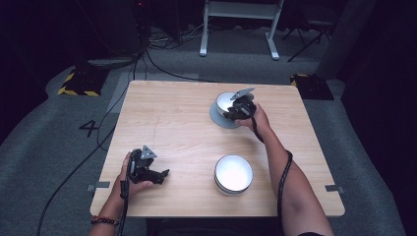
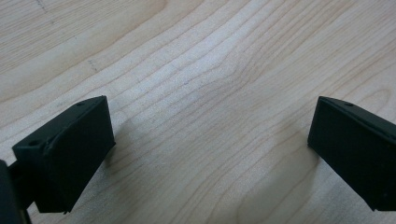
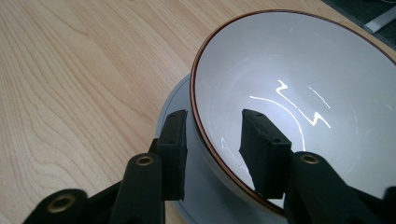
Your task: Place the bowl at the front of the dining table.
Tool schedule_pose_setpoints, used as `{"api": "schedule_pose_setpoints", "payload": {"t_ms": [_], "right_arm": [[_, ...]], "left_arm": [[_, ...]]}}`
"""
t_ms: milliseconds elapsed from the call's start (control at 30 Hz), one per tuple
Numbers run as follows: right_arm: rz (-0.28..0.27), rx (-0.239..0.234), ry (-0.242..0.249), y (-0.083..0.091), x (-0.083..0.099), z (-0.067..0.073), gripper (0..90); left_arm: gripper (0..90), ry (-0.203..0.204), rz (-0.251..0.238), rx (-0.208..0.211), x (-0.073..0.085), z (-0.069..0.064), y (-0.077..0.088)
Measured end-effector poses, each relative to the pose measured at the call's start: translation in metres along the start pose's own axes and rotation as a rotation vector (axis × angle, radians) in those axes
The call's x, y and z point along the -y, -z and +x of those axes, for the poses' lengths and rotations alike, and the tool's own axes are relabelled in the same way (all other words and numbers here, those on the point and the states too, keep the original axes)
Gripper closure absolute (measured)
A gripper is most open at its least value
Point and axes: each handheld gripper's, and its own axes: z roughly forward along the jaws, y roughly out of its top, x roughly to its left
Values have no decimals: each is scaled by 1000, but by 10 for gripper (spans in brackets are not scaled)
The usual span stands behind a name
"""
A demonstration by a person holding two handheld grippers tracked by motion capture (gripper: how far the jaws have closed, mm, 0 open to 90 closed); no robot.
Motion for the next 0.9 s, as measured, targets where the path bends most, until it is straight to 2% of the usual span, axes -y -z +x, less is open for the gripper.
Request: {"api": "schedule_pose_setpoints", "payload": {"t_ms": [167,233,267,467,667,900], "right_arm": [[-18,-2,-9,4,2,-1,579],[-11,7,-4,6,2,-2,562],[-10,15,-3,9,3,-1,552],[-10,19,5,15,4,-1,514],[-22,25,7,21,6,1,452],[-8,45,26,30,7,4,371]], "left_arm": [[5,7,3,8,0,0,0],[5,-1,0,-3,0,0,0],[5,9,4,8,0,-1,0],[5,7,4,9,0,0,0],[5,6,7,9,0,0,0],[5,6,7,9,0,0,0]]}}
